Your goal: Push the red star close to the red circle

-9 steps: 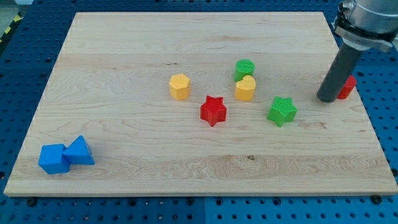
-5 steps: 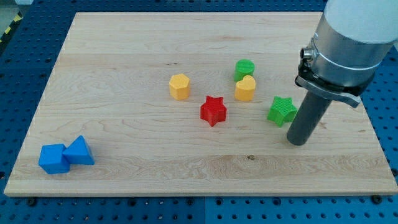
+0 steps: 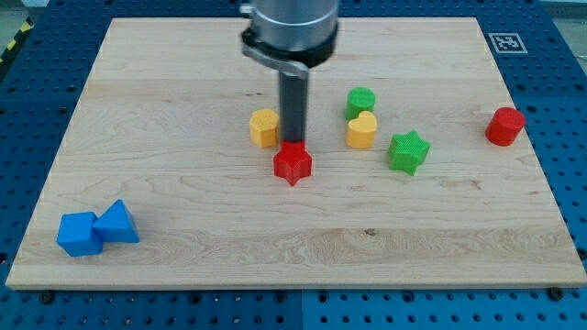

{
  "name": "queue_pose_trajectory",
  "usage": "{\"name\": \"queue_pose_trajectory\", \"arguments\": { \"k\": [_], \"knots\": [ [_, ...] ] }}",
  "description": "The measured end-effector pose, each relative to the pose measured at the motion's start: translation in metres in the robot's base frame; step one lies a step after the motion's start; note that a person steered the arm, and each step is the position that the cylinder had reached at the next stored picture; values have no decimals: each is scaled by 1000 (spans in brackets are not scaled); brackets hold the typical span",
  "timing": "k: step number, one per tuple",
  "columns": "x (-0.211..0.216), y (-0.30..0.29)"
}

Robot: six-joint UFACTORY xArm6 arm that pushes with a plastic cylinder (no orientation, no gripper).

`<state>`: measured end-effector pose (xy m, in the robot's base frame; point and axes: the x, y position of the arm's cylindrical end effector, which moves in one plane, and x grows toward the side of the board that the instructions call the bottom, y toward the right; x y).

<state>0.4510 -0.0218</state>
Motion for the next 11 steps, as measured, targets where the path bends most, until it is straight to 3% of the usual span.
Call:
{"name": "queue_pose_trajectory", "arguments": {
  "k": [2, 5, 6, 8, 11],
  "knots": [
    [22, 2],
    [92, -13],
    [93, -9],
    [110, 48],
    [100, 129]
  ]
}}
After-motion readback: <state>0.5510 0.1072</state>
